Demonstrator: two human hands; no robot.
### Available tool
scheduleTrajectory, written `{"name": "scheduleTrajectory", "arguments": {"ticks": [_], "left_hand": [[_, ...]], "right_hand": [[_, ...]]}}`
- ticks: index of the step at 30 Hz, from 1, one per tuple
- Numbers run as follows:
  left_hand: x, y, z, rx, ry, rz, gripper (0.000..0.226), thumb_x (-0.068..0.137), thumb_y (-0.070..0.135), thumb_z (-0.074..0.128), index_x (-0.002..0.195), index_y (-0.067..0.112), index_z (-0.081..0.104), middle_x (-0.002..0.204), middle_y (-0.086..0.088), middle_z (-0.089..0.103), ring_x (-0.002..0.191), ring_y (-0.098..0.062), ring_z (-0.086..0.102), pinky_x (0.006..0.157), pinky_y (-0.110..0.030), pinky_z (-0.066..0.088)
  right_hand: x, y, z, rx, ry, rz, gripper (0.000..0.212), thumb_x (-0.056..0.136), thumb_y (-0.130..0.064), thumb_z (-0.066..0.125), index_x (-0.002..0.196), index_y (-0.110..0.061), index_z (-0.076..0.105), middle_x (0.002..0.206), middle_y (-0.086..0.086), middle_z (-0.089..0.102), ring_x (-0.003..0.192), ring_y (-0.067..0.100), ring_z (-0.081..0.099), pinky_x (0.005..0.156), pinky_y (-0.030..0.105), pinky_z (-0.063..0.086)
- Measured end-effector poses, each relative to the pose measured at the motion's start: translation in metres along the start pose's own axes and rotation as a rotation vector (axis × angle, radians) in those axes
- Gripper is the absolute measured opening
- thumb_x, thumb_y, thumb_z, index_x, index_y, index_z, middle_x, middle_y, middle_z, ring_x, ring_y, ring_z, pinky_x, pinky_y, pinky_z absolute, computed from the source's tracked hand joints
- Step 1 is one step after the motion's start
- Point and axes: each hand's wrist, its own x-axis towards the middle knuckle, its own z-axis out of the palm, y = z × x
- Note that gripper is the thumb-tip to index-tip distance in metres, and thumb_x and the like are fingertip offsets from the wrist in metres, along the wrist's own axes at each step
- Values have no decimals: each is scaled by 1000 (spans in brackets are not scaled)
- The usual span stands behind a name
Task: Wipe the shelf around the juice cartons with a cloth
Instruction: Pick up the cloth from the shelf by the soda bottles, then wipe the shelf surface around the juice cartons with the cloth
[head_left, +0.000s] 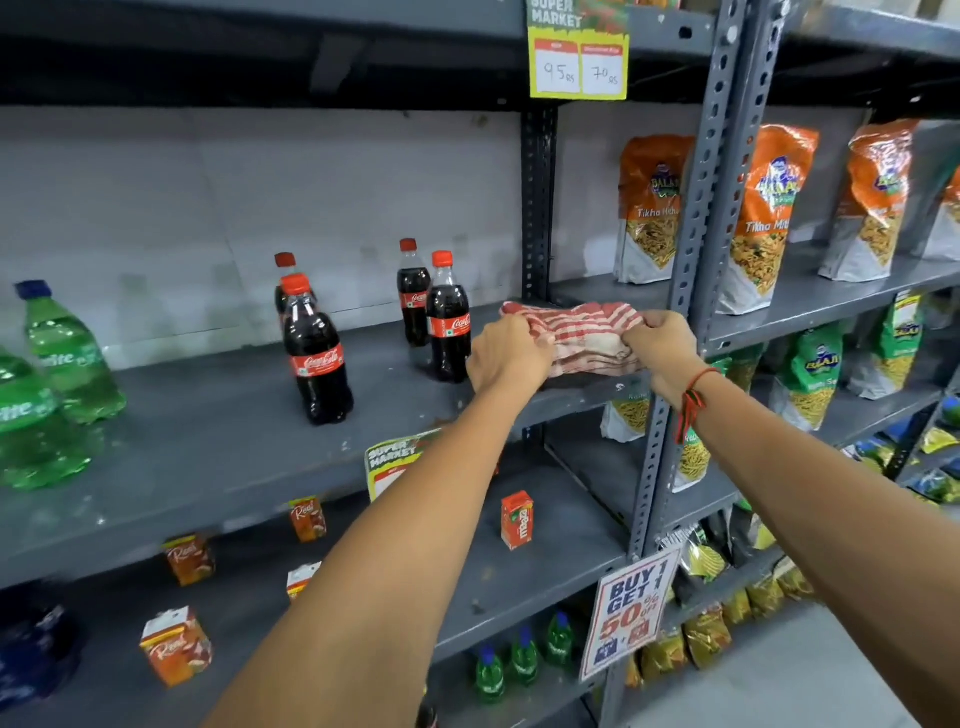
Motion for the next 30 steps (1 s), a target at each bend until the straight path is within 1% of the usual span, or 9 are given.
{"name": "scheduleTrajectory", "arguments": {"ticks": [3,6,10,13,15,17,23,26,30], "left_hand": [[-37,-18,-29,-49,40,32,21,86,34,57,87,13,64,95,-9,68,91,-33,61,64,-37,42],[-80,-46,-64,-93,70,58,22,86,36,56,76,17,58,91,-10,68,89,-34,62,63,-36,39],[-135,-100,-110,-151,73,38,32,85,43,57,69,17,50,83,-8,66,84,-35,60,62,-38,40],[-171,-152,-140,-182,86,5,34,86,46,57,70,17,49,78,-8,65,79,-35,60,60,-38,41],[-194,-190,-158,-190,91,-7,35,86,48,57,69,20,46,74,-6,64,76,-33,60,59,-39,43],[-213,-232,-173,-194,95,-36,35,86,50,56,69,22,44,68,-1,60,73,-31,59,57,-39,42],[-265,-376,-195,-139,51,-231,39,86,48,56,62,23,40,61,7,51,66,-24,55,54,-33,33],[-287,-444,-210,-74,24,-326,42,87,47,56,59,25,34,57,8,44,61,-21,48,54,-33,32],[-300,-519,-232,-6,-19,-464,37,88,43,55,62,24,37,58,6,44,61,-23,49,55,-34,35]], "right_hand": [[-48,-4,0,40,15,5,19,78,-9,55,82,6,66,74,9,53,71,21,49,63,37,44],[-113,-11,10,93,67,-16,21,79,-13,53,58,-11,59,69,7,52,70,21,48,61,37,42],[-202,-22,35,180,53,-39,29,78,-15,50,50,-17,45,56,0,38,63,18,35,58,34,31],[-261,-25,63,205,3,-38,19,78,-18,49,65,-18,63,68,1,53,70,18,45,62,33,39],[-298,-22,89,255,-71,-34,19,79,-21,51,76,-19,69,75,0,60,76,17,53,67,31,46],[-334,-17,119,322,-153,-5,16,80,-23,54,70,-22,67,73,-5,62,76,14,55,66,28,49],[-431,16,223,299,-388,85,15,87,-17,59,90,-14,73,98,14,75,95,29,69,85,56,59],[-472,27,277,257,-512,166,22,88,-16,61,106,-10,73,109,17,75,106,37,69,89,57,57],[-514,39,349,236,-720,248,18,88,-11,67,105,-11,71,108,17,75,105,39,70,87,55,59]]}}
